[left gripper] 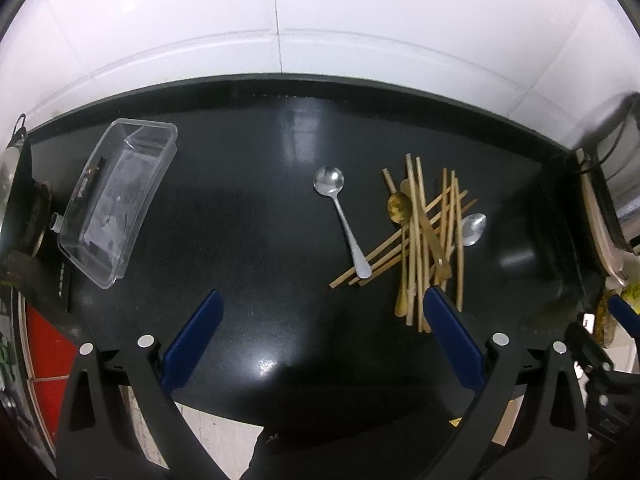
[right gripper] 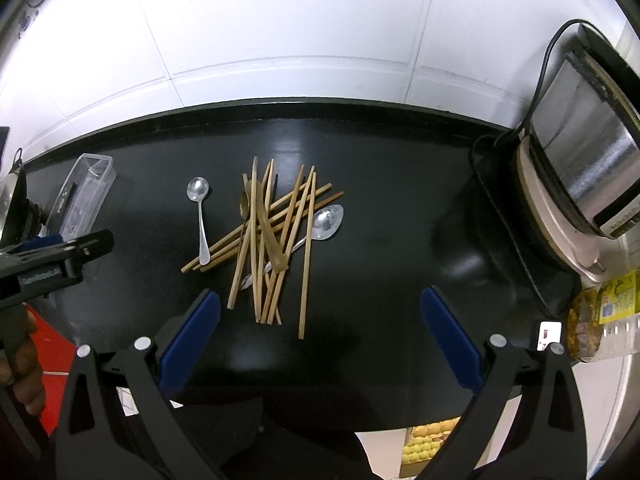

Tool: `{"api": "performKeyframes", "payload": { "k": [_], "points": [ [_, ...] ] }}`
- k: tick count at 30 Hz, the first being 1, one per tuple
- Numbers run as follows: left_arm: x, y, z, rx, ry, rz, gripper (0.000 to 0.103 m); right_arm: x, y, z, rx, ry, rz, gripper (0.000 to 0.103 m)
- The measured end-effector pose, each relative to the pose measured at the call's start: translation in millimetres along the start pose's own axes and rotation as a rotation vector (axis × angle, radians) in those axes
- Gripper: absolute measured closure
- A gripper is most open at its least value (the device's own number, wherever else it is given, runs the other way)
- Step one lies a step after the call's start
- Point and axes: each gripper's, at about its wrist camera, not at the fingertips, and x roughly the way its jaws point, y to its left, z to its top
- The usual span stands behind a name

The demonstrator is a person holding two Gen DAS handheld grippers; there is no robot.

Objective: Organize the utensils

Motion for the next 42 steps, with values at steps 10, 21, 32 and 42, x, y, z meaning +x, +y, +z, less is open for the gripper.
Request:
{"api": "performKeyframes", "payload": {
  "k": [10, 21, 32, 42],
  "points": [
    [91, -10, 22, -0.019, 0.111, -0.001, 0.006, 67, -14, 0, -0.014, 0.049, -0.010, 0.006],
    [181, -10, 50, -0.057, 0.171, 0.088, 0.006, 166, -17, 1, -0.034, 0.173, -0.043, 0.006],
    [215, -3, 65, -0.067, 0.196, 0.118, 0.006, 216, -16, 3, -0.061, 0.250, -0.086, 0.013],
    [224, 8, 74, -0.080, 0.194, 0.053, 0.012, 231, -21, 12, -0.032, 0.264, -0.015, 0.033]
  ]
}}
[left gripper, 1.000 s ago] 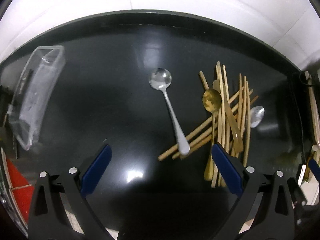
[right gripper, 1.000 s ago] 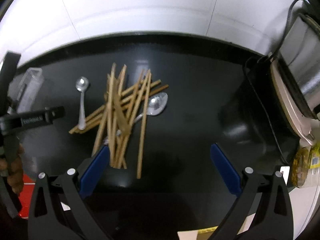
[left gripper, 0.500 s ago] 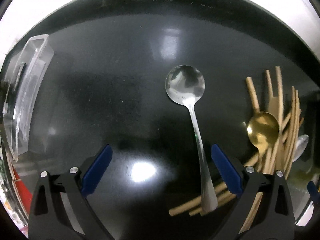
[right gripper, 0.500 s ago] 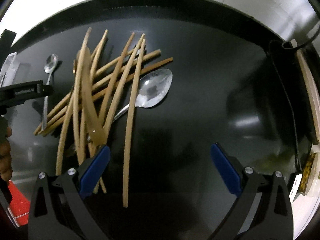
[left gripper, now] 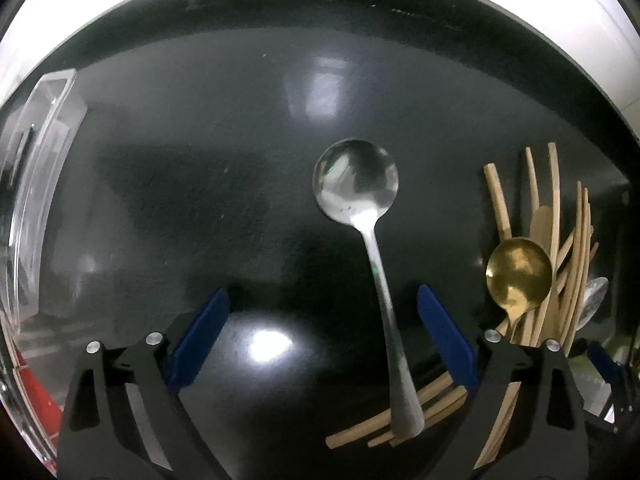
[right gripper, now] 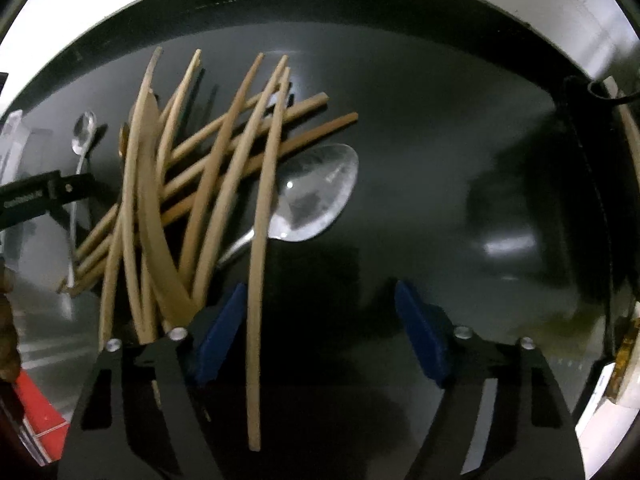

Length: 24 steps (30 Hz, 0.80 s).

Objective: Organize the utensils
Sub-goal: 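Grasp the silver spoon handle with the left tool while the right tool grasps a wooden chopstick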

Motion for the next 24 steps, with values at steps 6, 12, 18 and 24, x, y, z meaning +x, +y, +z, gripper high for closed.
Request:
{"api": "performKeyframes", "payload": {
  "k": [6, 12, 18, 24],
  "points": [
    [-9, -7, 16, 0.028, -0.001, -0.004, 0.030, -7, 20, 5, -0.075, -0.005, 0.016, 0.074],
    [-18, -27, 26, 0.075, -0.033, -0.018, 0.096, -11, 35, 11, -0.091, 0.031, 0.026, 0.096],
    [-23, -27, 31, 0.091, -0.046, -0.099, 0.100, -13, 23, 14, -0.072, 0.032, 0.048, 0.096],
    [-54, -16, 27, 0.126, -0.096, -0.105, 0.100, -34, 6, 9, -0.044, -0.018, 0.069, 0.096]
  ]
}}
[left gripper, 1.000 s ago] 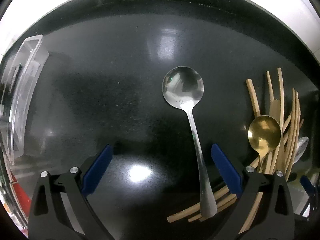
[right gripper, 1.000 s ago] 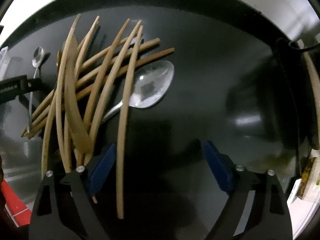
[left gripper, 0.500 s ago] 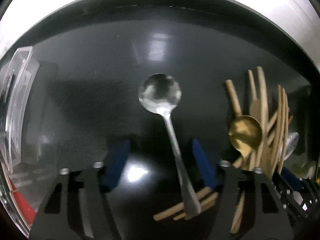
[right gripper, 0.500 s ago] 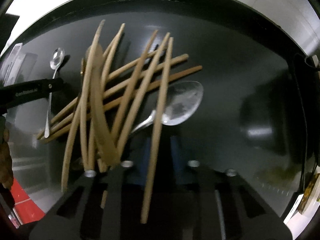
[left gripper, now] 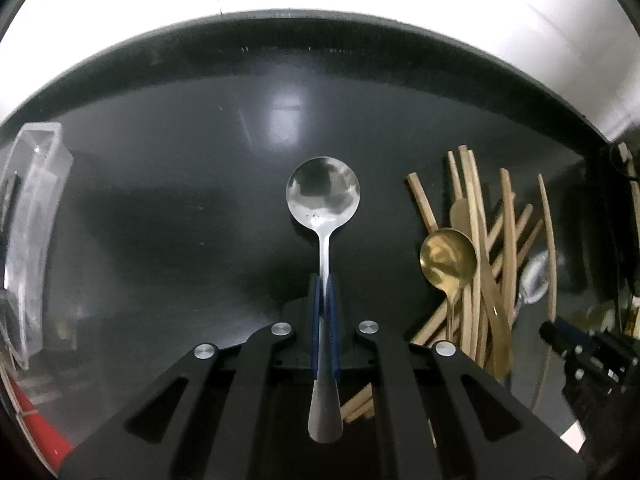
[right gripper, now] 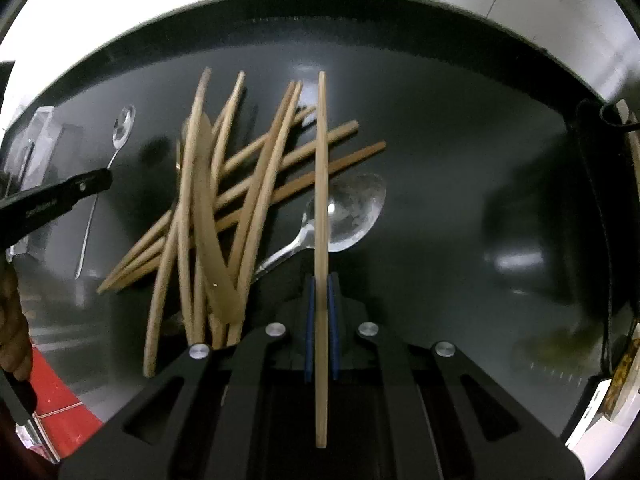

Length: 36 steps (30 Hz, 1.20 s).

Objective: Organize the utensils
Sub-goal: 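Grasp the silver spoon handle with the left tool while the right tool grasps a wooden chopstick, then carry spoon and chopstick over the clear container and open both tools to drop them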

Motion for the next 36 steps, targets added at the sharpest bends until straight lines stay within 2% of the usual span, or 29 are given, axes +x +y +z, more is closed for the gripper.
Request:
{"api": "performKeyframes", "payload": {
  "k": [6, 11, 15, 18, 25, 31, 36],
  "points": [
    [-35, 13, 0, 0.039, -0.043, 0.032, 0.100, -32, 11, 7, -0.015, -0.049, 0.022, 0.096],
    [-57, 30, -18, 0.021, -0.070, 0.053, 0.100, -55, 33, 14, -0.045, -0.085, 0.047, 0.096],
    [-79, 62, -39, 0.002, -0.093, 0.069, 0.100, -74, 67, 18, -0.085, -0.107, 0.077, 0.096],
    [-101, 75, -81, -0.034, -0.106, 0.071, 0.100, -85, 118, 21, -0.155, -0.115, 0.120, 0.096],
    [-132, 141, -132, -0.120, -0.130, 0.091, 0.100, -90, 228, 20, -0.296, -0.089, 0.212, 0.096],
    [-147, 208, -140, -0.190, -0.144, 0.094, 0.100, -84, 310, 27, -0.376, -0.059, 0.276, 0.096],
    [-153, 270, -122, -0.219, -0.166, 0.096, 0.100, -76, 377, 51, -0.388, -0.008, 0.343, 0.096]
  ]
}}
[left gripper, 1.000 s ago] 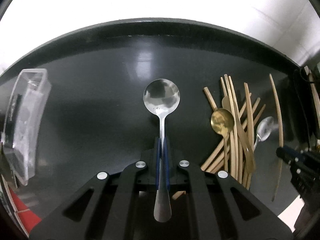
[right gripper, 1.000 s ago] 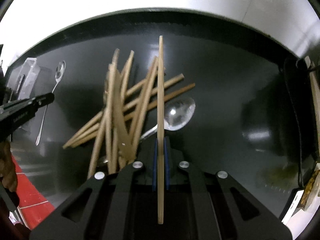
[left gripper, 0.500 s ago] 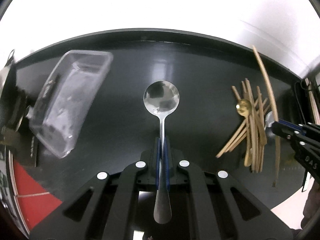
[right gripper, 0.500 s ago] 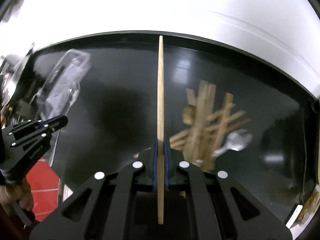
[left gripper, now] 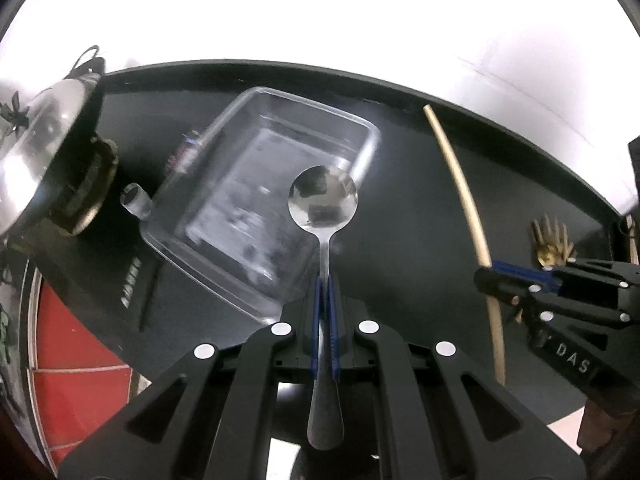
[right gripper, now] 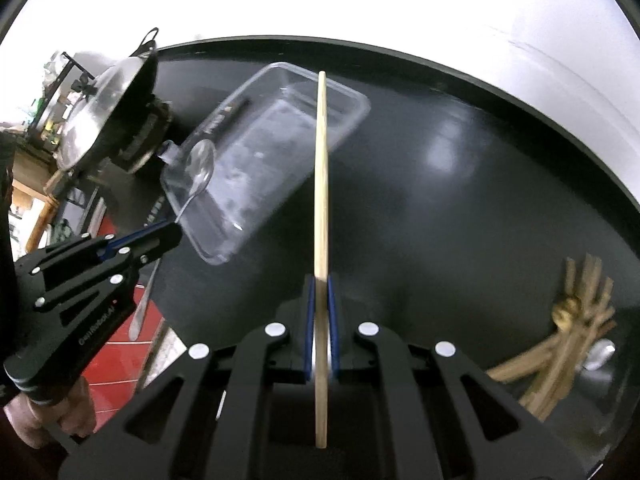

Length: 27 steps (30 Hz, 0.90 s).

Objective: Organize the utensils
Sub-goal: 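Carry spoon and chopstick over the clear container and open both tools to drop them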

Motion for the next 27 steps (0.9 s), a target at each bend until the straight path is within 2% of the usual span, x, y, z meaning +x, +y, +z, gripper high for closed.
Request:
{"api": "performKeyframes", "payload": {
  "k": [6, 13, 19, 21, 27],
  "points": [
    [21, 49, 48, -0.014, -0.012, 0.000, 0.100, 39, 28, 61, 0.032, 0.025, 0.026, 0.096],
    [68, 80, 88, -0.046, 0.019, -0.023, 0.100, 91, 28, 111, 0.129, 0.085, 0.029, 0.096],
    [102, 90, 103, -0.069, 0.053, -0.034, 0.100, 126, 16, 115, 0.216, 0.133, 0.078, 0.096],
    [112, 94, 104, -0.094, 0.075, -0.066, 0.100, 134, 15, 115, 0.223, 0.143, 0.079, 0.096],
    [128, 99, 109, -0.113, 0.080, -0.066, 0.100, 141, 14, 117, 0.232, 0.156, 0.077, 0.096]
  ]
}}
